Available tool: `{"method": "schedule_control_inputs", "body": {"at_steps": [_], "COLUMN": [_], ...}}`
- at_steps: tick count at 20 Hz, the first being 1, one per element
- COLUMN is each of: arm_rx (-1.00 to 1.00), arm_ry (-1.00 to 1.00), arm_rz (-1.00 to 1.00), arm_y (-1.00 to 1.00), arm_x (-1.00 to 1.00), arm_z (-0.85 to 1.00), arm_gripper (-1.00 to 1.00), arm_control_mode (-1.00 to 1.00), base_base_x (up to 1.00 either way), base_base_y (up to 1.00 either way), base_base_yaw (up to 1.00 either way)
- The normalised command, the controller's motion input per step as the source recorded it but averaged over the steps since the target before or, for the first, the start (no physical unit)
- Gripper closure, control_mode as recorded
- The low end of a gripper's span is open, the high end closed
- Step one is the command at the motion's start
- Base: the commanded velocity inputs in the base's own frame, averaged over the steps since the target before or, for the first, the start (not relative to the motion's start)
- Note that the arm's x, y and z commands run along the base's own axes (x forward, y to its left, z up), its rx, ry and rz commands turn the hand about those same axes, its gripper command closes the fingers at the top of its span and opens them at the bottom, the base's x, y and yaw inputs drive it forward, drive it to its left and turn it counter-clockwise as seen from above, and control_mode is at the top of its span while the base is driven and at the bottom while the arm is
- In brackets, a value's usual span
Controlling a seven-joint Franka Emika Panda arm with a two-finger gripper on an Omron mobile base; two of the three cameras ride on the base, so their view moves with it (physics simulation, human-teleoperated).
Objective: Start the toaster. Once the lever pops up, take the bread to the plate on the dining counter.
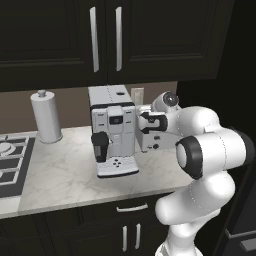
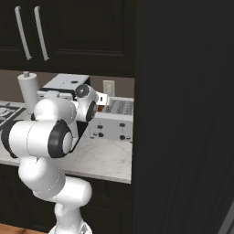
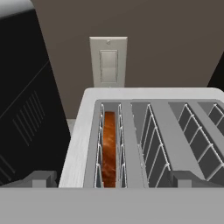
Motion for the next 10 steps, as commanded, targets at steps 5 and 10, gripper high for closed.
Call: {"method": "schedule_control_inputs", "body": {"at_steps": [5,10], "arm_rx": [0.00,0.00], "arm_ry": [0.00,0.00], "arm_rz": [0.00,0.00], "arm_y": [0.00,0.00], "arm_x": [0.00,0.00], "arm_z": [0.00,0.00], "arm_gripper": [-1.00,-1.00], "arm_control_mode": [-1.00,-1.00], "base_base_x": [0.00,0.00], "base_base_y": [0.00,0.00], "base_base_yaw": [0.00,0.00]}}
